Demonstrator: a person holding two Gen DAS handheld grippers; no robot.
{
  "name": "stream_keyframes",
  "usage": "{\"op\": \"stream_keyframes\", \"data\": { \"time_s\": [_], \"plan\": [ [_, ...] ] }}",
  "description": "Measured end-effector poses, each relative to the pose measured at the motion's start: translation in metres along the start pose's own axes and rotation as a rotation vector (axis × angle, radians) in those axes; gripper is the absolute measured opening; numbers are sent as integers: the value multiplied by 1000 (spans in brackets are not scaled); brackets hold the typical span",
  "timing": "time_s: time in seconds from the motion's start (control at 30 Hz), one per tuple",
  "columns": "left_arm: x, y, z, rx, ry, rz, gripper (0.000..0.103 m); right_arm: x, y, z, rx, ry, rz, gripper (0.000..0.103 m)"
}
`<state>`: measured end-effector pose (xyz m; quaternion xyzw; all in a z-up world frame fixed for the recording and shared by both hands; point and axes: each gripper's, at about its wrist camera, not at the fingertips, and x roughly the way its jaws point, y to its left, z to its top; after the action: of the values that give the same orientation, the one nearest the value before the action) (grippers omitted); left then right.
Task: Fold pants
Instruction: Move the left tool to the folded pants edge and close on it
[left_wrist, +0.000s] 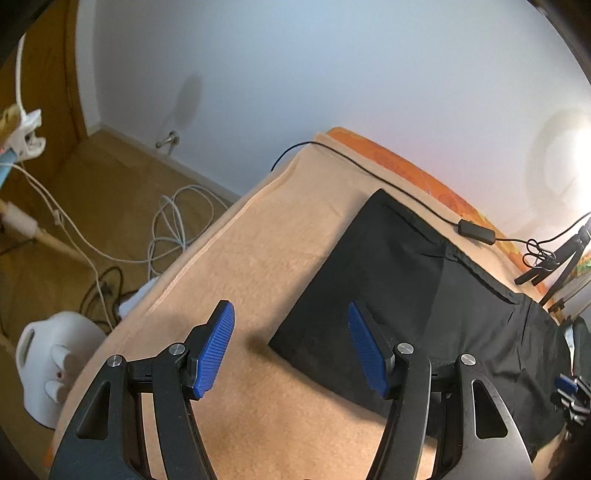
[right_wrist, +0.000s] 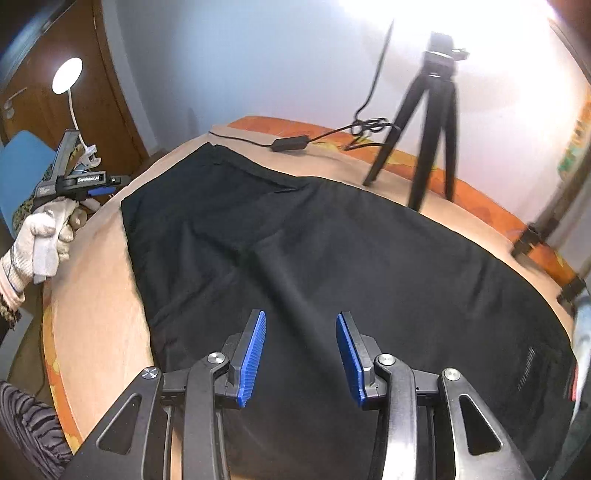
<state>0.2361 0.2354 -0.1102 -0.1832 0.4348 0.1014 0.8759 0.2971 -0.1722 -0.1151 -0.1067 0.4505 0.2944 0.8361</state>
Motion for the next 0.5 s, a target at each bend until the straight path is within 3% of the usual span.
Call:
{"op": "stream_keyframes", "data": {
  "time_s": [0.23,0.5],
  "plan": [
    [-3,3,-8,20,0,-21,63,36,5,47,-118,10,-53,41],
    [-10,-12,-11,97,-8,-56,63,76,5,92,-243,4,43,39]
  ]
}}
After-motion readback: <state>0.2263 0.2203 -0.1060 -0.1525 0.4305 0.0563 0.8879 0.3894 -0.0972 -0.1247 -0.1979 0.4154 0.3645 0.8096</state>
